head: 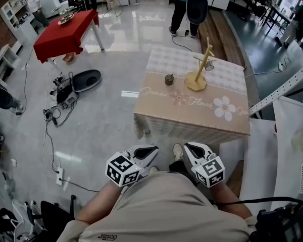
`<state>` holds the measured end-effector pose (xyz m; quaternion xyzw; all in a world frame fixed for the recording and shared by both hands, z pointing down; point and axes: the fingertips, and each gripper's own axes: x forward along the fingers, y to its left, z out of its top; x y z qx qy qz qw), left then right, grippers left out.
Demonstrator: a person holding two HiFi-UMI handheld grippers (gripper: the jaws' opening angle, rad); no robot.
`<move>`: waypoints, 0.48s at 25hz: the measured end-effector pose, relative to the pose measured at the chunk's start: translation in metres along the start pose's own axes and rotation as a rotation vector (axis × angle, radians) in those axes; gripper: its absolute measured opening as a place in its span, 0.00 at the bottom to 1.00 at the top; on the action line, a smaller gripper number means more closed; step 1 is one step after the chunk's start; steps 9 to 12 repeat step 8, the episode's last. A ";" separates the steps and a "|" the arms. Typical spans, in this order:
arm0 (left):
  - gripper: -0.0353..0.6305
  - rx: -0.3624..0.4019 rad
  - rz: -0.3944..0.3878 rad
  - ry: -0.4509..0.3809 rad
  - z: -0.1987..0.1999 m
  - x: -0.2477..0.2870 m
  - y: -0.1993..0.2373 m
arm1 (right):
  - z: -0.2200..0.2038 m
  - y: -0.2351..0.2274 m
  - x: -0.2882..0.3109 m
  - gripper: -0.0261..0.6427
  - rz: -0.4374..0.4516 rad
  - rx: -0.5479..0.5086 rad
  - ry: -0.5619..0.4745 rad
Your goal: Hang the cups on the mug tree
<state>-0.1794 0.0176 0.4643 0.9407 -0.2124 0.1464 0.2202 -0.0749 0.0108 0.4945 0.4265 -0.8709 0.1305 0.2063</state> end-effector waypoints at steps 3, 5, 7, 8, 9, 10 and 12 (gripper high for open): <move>0.07 0.000 0.004 -0.001 -0.001 -0.005 0.002 | 0.004 0.004 0.003 0.06 0.005 -0.009 0.000; 0.07 -0.002 0.001 0.002 -0.003 -0.008 0.001 | 0.004 0.007 0.002 0.06 0.006 -0.011 0.003; 0.07 -0.004 -0.006 0.005 -0.005 -0.008 -0.002 | 0.003 0.011 -0.001 0.06 0.004 -0.011 0.010; 0.07 -0.006 -0.011 0.007 -0.007 -0.009 -0.003 | 0.002 0.013 -0.003 0.06 0.002 -0.010 0.014; 0.07 -0.006 -0.011 0.007 -0.007 -0.009 -0.003 | 0.002 0.013 -0.003 0.06 0.002 -0.010 0.014; 0.07 -0.006 -0.011 0.007 -0.007 -0.009 -0.003 | 0.002 0.013 -0.003 0.06 0.002 -0.010 0.014; 0.07 -0.006 -0.011 0.007 -0.007 -0.009 -0.003 | 0.002 0.013 -0.003 0.06 0.002 -0.010 0.014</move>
